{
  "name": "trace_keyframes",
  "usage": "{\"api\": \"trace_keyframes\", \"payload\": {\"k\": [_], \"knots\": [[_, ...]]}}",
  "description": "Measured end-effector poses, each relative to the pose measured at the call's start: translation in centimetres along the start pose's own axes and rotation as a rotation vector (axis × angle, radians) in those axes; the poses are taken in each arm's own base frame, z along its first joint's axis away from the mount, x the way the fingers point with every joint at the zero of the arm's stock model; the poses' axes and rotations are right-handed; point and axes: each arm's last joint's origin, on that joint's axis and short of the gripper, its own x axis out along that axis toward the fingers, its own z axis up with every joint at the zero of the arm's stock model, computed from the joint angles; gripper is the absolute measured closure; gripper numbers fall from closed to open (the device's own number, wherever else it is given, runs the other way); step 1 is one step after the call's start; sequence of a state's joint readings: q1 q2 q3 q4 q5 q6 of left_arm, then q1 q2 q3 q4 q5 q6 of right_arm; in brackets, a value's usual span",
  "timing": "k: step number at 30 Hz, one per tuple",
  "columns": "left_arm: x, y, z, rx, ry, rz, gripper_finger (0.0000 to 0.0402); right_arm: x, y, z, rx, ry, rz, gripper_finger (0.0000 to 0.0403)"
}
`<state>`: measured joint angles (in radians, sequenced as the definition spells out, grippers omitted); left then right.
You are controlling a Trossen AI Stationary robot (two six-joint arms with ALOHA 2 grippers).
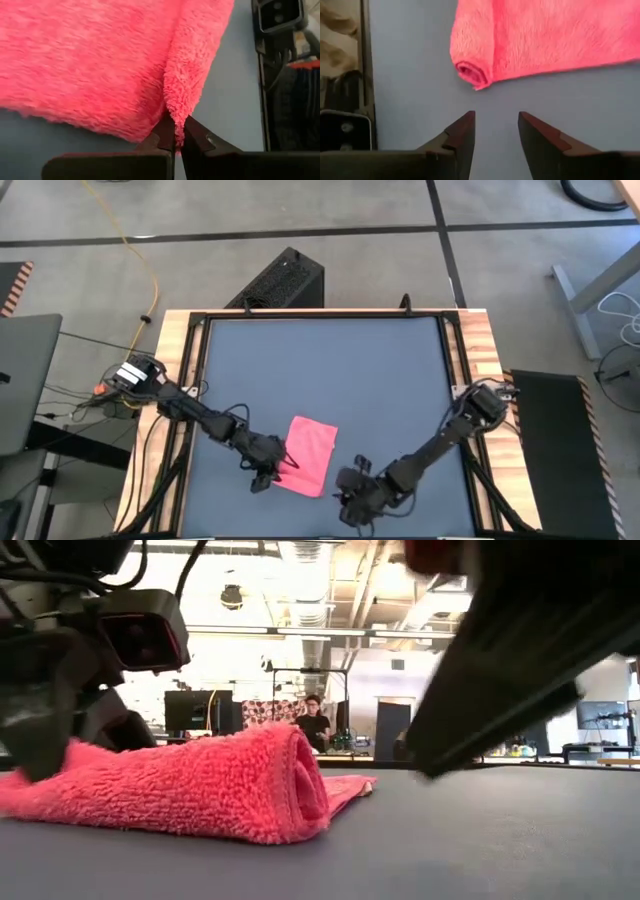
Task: Roll towel
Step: Roll the pink microfiber towel
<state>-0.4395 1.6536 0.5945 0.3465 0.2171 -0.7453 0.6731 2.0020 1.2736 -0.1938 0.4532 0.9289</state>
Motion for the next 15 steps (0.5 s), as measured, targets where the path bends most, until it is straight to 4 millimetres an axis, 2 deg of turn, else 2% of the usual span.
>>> {"api": "trace_keyframes", "payload": {"k": [7,10,15], "knots": [[-0.2,0.7,0.6,-0.05,-0.013,0.007,0.0401,-0.9,2.9,-0.5,-0.289,-0.278,0.036,0.023],[-0.3,1.1,0.8,-0.078,-0.006,0.022,0.0401,-0.2,3.5,-0.5,-0.407,-0.358,0.036,0.0229],[-0.4,1.3,0.8,-0.11,0.011,0.016,0.0401,1.7,3.7,-0.7,-0.612,-0.377,-0.039,0.0229]]}}
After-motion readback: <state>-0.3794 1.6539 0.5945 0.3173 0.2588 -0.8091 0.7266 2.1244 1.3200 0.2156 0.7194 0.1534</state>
